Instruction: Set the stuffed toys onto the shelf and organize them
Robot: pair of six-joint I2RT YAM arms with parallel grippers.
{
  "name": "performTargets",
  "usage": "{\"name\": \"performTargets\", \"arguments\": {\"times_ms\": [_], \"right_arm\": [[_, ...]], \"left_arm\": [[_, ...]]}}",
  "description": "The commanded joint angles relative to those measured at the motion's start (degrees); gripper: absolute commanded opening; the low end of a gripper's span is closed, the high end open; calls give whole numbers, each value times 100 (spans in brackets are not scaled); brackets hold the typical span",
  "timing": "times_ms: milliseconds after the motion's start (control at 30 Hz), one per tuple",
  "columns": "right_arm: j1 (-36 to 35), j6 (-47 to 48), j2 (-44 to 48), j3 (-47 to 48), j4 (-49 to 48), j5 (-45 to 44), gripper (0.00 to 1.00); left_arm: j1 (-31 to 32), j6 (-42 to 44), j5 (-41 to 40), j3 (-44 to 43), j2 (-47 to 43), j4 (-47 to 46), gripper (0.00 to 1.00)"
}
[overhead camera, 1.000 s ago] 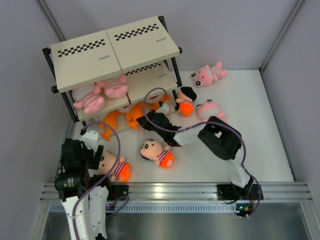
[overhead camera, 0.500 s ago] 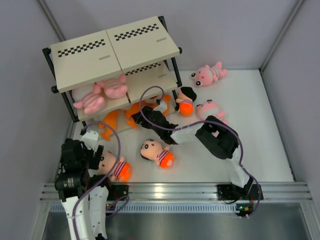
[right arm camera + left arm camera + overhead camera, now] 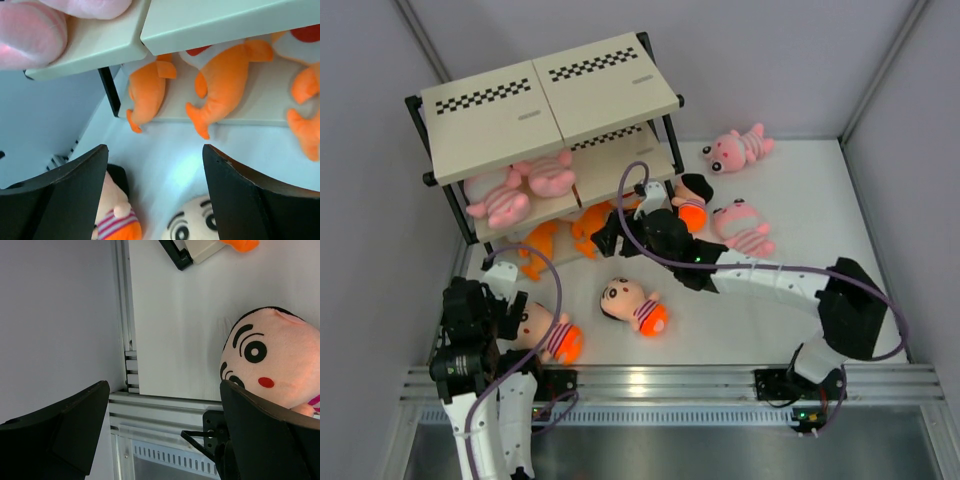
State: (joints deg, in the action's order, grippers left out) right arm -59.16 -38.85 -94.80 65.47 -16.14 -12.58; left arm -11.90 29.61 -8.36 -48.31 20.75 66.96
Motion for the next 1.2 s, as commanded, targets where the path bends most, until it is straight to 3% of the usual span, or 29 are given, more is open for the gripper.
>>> {"name": "performTargets", "arguments": {"times_ms": [0,67,233,433,700,733,833,867,967,1100,1167], "right_arm": [[-43,939,759,-157,1593,247,77],[-43,1212,1189,-403,2447,229,79],[-43,2212,1947,-1158,3081,1211,81],[-43,3111,2449,-2099,2338,2242,80],[-17,2998,1510,-2575,1272,2401,78],[0,2971,1317,-2575,1237,2435,75],[-8,2866,1201,-2487,1245,2734,48],[-8,2813,1271,-2461,1280,2752,26],[-8,2751,1876,-2216,1648,2621,0],[-8,2953,2738,-1145,3114,2340,0],[-8,3189,2941,-152,4011,2112,0]], "left_arm": [[21,54,89,-143,-10,-25,98],[21,72,115,-169,-10,36,98],[21,54,124,-187,-1,37,98],[21,19,273,-257,95,247,98],[21,45,186,-249,148,450,98],[21,54,177,-266,140,458,98],[21,63,168,-301,148,467,98],[21,54,168,-319,166,467,98],[21,80,186,-415,192,485,98],[21,37,326,-854,289,546,98],[21,45,649,-1345,350,634,98]]}}
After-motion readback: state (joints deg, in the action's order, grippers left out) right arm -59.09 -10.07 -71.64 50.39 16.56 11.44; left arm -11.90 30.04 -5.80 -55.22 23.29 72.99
